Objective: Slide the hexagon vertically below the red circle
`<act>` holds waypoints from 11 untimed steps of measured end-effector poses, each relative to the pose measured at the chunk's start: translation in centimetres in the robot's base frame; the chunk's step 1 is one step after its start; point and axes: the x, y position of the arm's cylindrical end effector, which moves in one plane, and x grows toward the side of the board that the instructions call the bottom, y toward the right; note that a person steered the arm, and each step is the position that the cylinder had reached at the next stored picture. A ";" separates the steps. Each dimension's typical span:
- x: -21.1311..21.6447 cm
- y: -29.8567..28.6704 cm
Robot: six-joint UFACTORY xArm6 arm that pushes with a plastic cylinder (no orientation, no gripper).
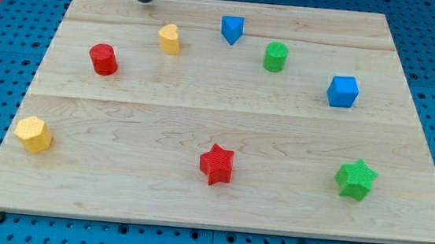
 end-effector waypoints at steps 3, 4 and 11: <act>12.0 -12.0; 17.8 -11.7; 27.3 3.0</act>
